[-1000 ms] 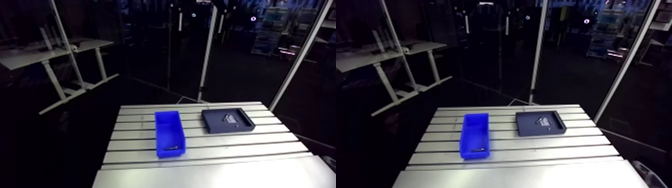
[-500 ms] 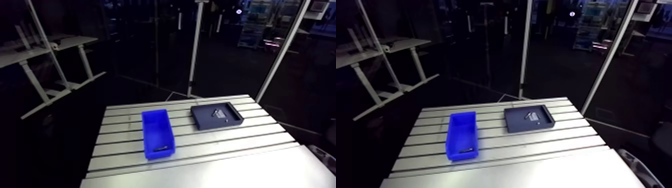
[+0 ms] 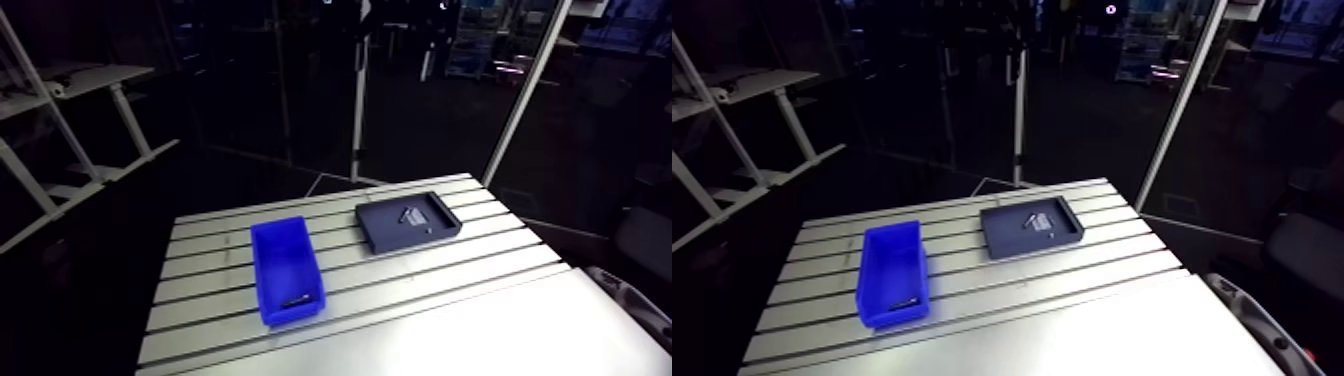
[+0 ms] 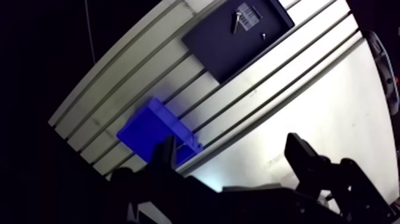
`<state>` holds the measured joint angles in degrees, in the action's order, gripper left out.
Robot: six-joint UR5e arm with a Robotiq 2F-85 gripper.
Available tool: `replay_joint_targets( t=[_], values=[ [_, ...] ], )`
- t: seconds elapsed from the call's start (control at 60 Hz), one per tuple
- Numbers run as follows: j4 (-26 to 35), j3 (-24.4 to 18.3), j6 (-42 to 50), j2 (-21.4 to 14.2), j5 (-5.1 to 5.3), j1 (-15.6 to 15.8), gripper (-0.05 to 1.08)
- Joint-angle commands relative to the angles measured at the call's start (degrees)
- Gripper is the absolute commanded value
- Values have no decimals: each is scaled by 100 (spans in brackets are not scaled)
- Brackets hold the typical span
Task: Pick up the M10 bolt from the tray and put it into the blue bin.
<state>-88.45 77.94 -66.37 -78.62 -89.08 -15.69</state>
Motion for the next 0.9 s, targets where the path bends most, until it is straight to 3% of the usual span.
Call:
replay_joint_targets(
  t=[0.017,0.9],
  values=[
    [-606,367,110,19,-16,-123,1],
    [-1690,1170,234,645,-96,-466,1]
  ],
)
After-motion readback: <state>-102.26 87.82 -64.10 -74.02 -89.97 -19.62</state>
